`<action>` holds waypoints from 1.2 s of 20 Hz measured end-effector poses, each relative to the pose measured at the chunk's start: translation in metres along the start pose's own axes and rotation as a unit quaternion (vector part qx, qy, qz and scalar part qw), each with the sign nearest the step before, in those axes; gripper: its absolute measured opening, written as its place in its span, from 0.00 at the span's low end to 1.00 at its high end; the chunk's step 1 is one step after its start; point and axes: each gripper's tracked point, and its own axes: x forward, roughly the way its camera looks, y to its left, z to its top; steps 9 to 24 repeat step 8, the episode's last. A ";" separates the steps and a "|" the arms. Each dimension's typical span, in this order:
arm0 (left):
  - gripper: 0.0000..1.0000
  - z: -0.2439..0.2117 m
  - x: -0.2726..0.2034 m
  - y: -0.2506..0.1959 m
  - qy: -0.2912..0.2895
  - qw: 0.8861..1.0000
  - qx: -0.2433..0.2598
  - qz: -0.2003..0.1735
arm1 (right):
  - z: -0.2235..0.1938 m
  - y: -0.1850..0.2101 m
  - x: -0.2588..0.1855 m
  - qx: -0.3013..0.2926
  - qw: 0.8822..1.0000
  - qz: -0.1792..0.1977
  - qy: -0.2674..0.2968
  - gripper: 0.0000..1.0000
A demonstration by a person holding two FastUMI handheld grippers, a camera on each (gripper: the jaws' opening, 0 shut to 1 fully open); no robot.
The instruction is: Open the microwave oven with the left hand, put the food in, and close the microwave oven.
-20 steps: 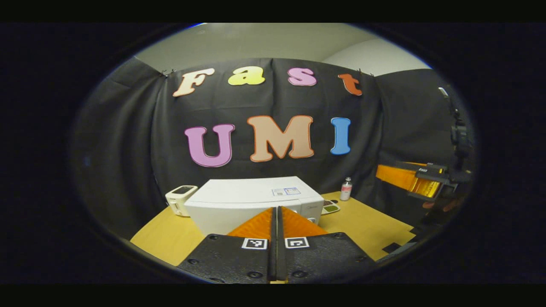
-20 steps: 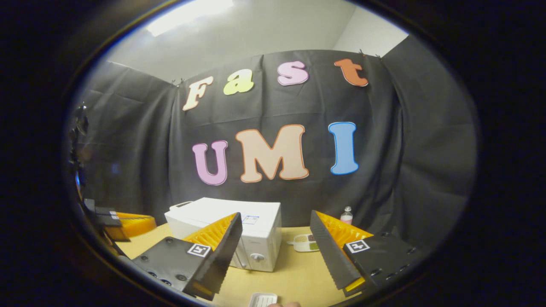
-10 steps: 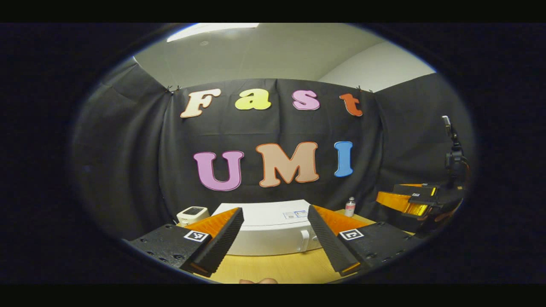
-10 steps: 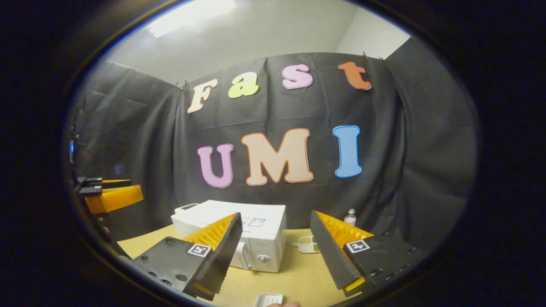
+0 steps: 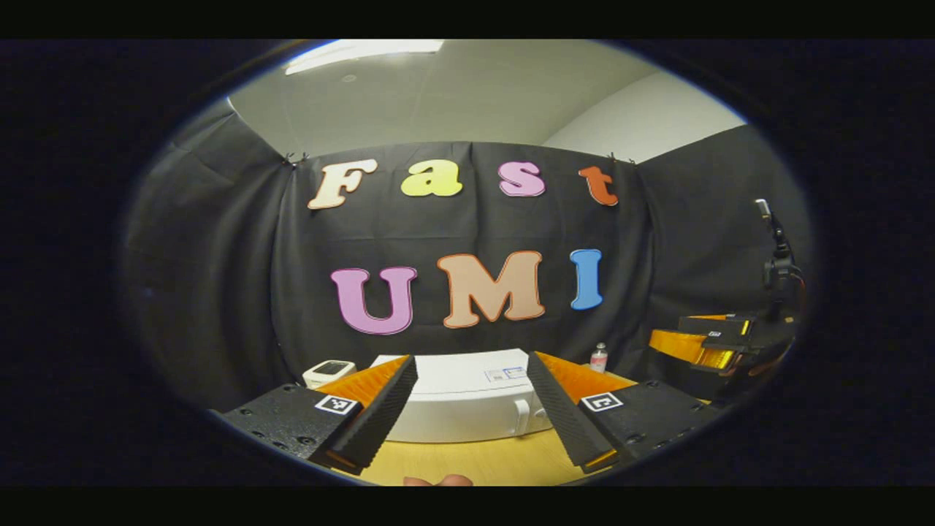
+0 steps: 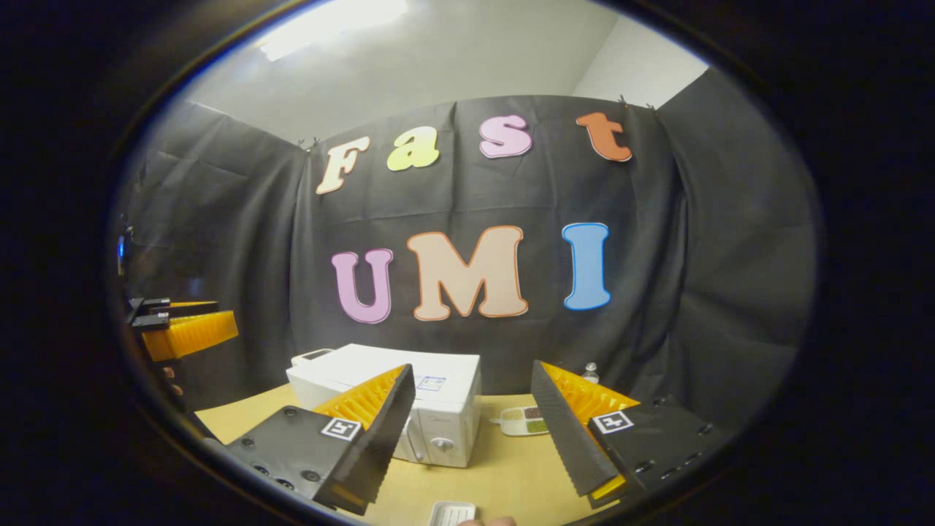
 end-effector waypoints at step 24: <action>0.96 -0.014 0.006 0.015 0.020 1.000 -0.007 0.015 | -0.002 -0.005 0.000 -0.016 1.000 -0.011 0.006 0.89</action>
